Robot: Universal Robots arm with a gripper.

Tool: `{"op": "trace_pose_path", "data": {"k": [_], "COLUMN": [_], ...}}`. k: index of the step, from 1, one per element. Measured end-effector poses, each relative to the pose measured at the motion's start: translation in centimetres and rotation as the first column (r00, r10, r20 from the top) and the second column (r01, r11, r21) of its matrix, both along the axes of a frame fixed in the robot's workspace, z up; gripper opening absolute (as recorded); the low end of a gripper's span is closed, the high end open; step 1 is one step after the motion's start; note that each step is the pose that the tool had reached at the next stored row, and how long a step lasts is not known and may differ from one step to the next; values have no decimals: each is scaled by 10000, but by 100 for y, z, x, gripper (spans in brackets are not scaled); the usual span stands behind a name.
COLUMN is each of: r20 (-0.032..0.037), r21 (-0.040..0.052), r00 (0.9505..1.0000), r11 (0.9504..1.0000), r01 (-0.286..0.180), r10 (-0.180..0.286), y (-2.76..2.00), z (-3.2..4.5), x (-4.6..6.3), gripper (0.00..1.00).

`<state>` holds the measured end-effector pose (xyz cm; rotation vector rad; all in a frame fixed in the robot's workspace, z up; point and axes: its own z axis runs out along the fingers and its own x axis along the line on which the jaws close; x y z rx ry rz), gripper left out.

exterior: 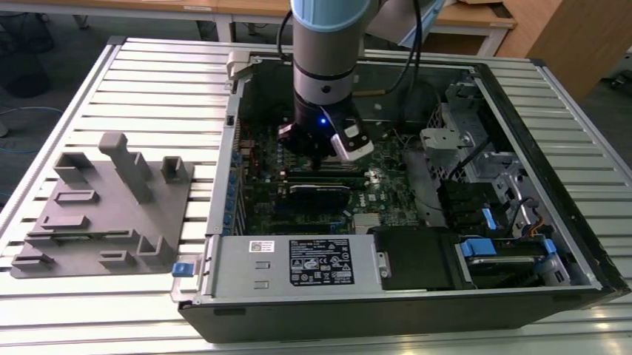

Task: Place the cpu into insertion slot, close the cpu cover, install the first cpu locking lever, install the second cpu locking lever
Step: 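Install the second cpu locking lever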

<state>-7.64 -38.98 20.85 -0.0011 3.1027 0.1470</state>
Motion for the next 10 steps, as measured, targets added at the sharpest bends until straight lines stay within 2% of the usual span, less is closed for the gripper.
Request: {"op": "trace_pose_path", "data": {"k": [10], "r20": [0], "r21": [0], "r00": [10000], "r11": [10000], "r01": [1], "r10": [-1], "y": [0], "z": [-32], "x": [-57], "gripper": [11]}}
